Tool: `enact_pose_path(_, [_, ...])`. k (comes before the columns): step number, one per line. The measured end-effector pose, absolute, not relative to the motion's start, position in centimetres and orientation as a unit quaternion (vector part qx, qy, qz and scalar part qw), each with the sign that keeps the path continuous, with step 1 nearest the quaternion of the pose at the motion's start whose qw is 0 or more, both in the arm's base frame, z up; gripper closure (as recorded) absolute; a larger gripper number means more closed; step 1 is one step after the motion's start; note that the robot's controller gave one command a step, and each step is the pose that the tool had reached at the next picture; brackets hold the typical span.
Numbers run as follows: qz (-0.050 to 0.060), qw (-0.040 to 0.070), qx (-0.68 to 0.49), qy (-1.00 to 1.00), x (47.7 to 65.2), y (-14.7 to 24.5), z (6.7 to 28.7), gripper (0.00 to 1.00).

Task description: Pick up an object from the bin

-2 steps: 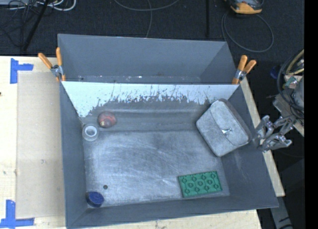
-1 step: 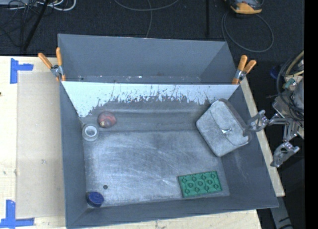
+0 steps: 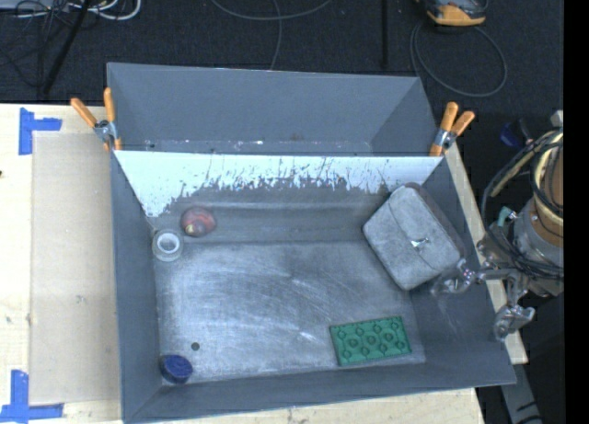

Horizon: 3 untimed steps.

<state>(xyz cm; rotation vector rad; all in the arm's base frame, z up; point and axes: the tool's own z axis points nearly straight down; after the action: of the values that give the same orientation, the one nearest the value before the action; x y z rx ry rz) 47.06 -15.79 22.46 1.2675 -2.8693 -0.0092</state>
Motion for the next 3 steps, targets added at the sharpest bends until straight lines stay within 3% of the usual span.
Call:
enact_pose_path(1, [-0.002, 0.001, 0.402, -0.916, 47.1, -15.8, 22.7, 1.00])
enact_pose_path(2, [-0.002, 0.001, 0.402, -0.916, 47.1, -15.9, 22.7, 0.00])
enact_pose_path(3, [-0.003, 0.002, 0.392, -0.920, 47.2, -9.9, 18.0, 0.00])
